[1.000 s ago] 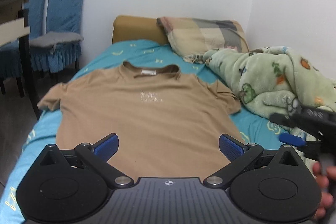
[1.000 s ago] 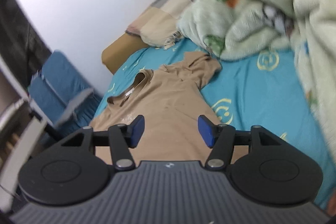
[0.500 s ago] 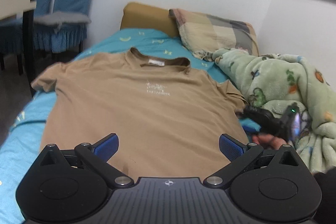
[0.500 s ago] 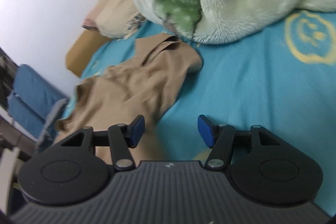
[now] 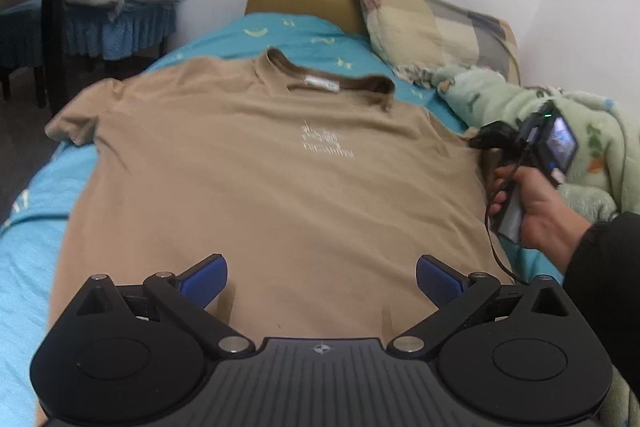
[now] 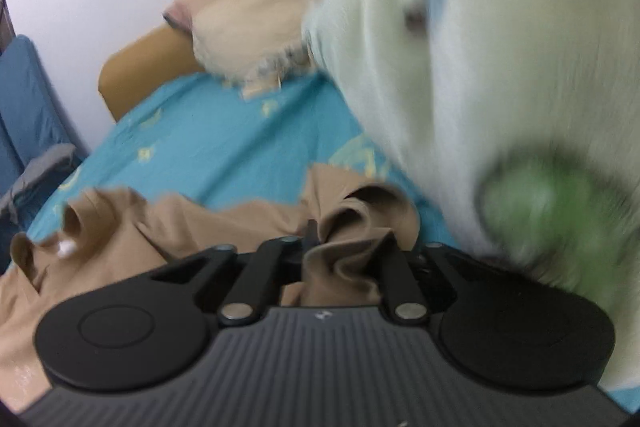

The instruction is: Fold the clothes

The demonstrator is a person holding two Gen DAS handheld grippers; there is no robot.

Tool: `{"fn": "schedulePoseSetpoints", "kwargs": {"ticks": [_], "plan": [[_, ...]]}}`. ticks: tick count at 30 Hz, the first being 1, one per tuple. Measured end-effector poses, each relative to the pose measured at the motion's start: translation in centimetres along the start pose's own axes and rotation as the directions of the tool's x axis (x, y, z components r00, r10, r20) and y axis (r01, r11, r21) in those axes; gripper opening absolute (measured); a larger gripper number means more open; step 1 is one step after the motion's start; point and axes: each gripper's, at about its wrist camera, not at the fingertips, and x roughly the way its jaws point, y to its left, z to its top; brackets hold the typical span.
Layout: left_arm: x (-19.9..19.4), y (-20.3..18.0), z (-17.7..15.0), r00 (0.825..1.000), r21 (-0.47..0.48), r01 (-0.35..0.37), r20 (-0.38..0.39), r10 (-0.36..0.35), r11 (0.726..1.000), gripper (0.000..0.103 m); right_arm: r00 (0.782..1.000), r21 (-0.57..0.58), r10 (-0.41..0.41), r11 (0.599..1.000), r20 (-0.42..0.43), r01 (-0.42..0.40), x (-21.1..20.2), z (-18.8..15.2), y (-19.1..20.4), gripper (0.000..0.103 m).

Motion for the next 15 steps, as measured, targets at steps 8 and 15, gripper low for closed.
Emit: {"fn": "schedulePoseSetpoints", "kwargs": {"ticks": [8, 15], "plan": [[-4.8, 1.4, 1.3, 0.988, 0.027, -0.068, 0.142, 0.063, 0.997, 0.102, 0.985, -0.050, -0.048, 0.997, 0.167, 0.057, -9.1, 5.8, 5.5, 0.011], [-7.8, 4.9, 2.3, 0.970, -0.055, -0.102, 0.215, 0.111, 0.993, 0.102, 0.965, -0.334, 0.004, 0.939, 0.262, 0.087, -13.5, 4.1, 19.3, 0.011]]}}
